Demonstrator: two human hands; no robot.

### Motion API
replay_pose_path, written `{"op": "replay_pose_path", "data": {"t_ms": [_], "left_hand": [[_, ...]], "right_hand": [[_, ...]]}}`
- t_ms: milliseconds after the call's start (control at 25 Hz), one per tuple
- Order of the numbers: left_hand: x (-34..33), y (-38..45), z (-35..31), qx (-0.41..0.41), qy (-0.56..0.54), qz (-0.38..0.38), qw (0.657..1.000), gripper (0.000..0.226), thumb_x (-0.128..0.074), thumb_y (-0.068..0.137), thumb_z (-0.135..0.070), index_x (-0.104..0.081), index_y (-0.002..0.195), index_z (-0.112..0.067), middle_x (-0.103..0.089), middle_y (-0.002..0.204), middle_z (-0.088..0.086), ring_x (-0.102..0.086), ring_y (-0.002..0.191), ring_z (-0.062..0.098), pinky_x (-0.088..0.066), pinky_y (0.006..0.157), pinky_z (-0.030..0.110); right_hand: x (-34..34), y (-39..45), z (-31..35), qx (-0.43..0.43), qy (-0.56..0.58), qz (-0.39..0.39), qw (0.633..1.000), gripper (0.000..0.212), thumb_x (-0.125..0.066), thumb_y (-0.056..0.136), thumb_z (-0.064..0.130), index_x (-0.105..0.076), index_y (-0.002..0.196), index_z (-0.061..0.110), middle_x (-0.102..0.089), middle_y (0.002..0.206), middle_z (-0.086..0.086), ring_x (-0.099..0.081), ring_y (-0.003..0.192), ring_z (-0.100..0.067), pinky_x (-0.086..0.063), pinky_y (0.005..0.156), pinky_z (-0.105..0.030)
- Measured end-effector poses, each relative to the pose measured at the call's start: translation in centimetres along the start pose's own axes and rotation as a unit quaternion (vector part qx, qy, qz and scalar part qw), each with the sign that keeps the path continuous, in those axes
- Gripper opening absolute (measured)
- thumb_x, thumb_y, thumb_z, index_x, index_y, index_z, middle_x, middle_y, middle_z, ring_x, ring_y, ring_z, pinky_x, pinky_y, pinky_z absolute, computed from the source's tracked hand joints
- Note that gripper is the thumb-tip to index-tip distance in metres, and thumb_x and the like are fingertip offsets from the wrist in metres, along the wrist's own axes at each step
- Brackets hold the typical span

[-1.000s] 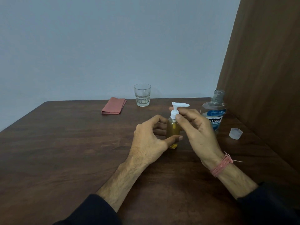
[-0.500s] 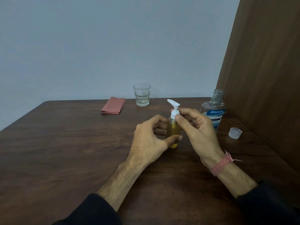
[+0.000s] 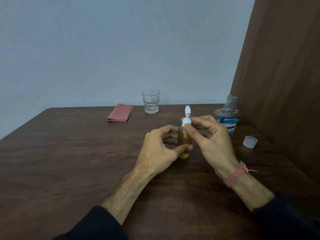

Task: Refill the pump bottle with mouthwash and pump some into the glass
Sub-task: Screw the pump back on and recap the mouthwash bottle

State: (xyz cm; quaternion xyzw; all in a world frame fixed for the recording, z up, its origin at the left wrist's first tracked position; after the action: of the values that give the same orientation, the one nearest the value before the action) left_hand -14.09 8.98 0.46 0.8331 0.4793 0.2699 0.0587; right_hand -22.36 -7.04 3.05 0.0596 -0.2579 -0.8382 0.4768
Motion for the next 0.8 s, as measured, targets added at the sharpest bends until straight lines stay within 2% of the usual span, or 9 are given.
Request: {"op": "replay_pose_path", "data": {"t_ms": [160, 320, 440, 600, 800], "left_hand": [[-0.52, -0.09, 0.02, -0.005, 0.002, -0.014, 1.0, 0.046, -0.105, 0.082, -0.041, -0.083, 0.121, -0.032, -0.087, 0.109, -0.022, -0.082, 0.108, -0.004, -0.068, 0.104, 0.034], [-0.21, -0.03, 0.15, -0.003, -0.007, 0.017, 1.0, 0.047, -0.102, 0.087, -0.037, -0.082, 0.129, -0.03, -0.086, 0.114, -0.023, -0.08, 0.111, -0.006, -0.066, 0.103, 0.024], [0.11, 0.16, 0.17, -0.003, -0.004, 0.056, 0.998, 0.05, -0.098, 0.093, -0.031, -0.079, 0.139, -0.027, -0.086, 0.122, -0.017, -0.079, 0.119, -0.002, -0.065, 0.108, 0.03], [-0.47, 0.06, 0.14, -0.003, 0.014, 0.035, 0.999, 0.053, -0.1, 0.09, -0.032, -0.079, 0.138, -0.026, -0.086, 0.122, -0.015, -0.079, 0.121, 0.0, -0.066, 0.11, 0.039], [-0.66, 0.02, 0.17, -0.008, 0.022, 0.017, 1.0, 0.054, -0.097, 0.094, -0.032, -0.075, 0.143, -0.031, -0.084, 0.124, -0.018, -0.077, 0.122, -0.005, -0.065, 0.11, 0.034]], "right_hand": [[0.23, -0.09, -0.14, 0.017, -0.03, -0.047, 0.998, 0.021, -0.086, 0.087, 0.034, -0.082, 0.107, 0.038, -0.068, 0.104, 0.007, -0.073, 0.1, -0.013, -0.066, 0.087, -0.046], [-0.02, -0.2, -0.23, 0.014, -0.022, -0.034, 0.999, 0.022, -0.085, 0.087, 0.038, -0.084, 0.11, 0.036, -0.067, 0.103, 0.008, -0.072, 0.099, -0.014, -0.065, 0.089, -0.048], [-0.12, -0.17, -0.16, 0.007, -0.033, -0.017, 0.999, 0.024, -0.083, 0.09, 0.037, -0.084, 0.113, 0.035, -0.065, 0.104, 0.007, -0.068, 0.098, -0.011, -0.063, 0.09, -0.045], [0.12, -0.39, 0.13, 0.025, -0.062, -0.062, 0.996, 0.023, -0.085, 0.086, 0.04, -0.084, 0.108, 0.035, -0.065, 0.098, 0.01, -0.067, 0.086, -0.01, -0.062, 0.075, -0.036], [-0.1, -0.29, 0.24, 0.003, -0.058, -0.054, 0.997, 0.039, -0.079, 0.083, 0.052, -0.082, 0.117, 0.034, -0.064, 0.101, 0.009, -0.068, 0.077, -0.013, -0.065, 0.072, -0.043]]}}
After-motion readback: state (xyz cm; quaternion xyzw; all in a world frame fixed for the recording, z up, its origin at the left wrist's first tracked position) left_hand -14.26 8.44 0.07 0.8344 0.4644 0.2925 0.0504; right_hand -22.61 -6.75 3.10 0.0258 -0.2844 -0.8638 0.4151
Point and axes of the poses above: each hand's wrist, its own y-axis towards the middle knuckle, its own x-axis out of the back of the hand, z = x × y, the point moved 3 cm from there along y, towards the middle knuckle
